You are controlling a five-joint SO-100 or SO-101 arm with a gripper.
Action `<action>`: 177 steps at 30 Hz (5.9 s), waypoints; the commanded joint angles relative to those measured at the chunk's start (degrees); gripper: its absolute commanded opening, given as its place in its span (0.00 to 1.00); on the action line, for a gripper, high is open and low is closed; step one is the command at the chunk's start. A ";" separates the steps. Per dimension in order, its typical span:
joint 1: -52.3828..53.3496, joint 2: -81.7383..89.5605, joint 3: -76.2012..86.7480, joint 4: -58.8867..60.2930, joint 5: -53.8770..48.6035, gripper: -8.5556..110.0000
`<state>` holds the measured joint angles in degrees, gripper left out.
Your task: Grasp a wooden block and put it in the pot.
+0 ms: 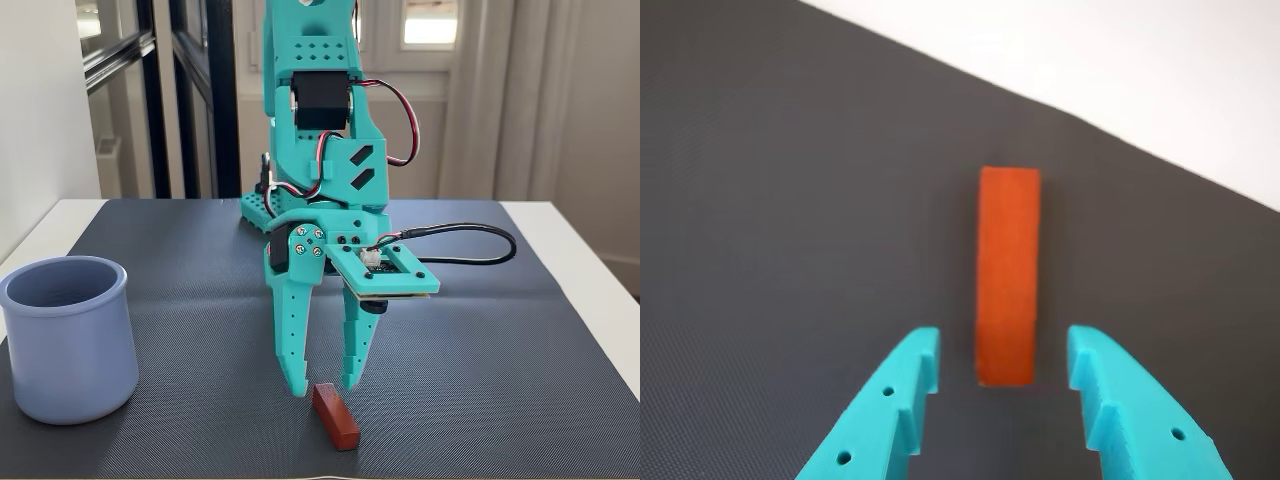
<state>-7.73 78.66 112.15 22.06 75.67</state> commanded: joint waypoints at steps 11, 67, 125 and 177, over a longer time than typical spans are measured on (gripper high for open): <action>-0.97 -2.55 -2.29 -0.35 -2.46 0.20; 27.42 20.65 -9.40 12.39 -36.65 0.08; 15.73 75.06 30.94 23.20 -72.16 0.07; 11.95 115.93 67.94 28.56 -72.86 0.08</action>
<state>4.39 194.24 180.26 50.54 2.46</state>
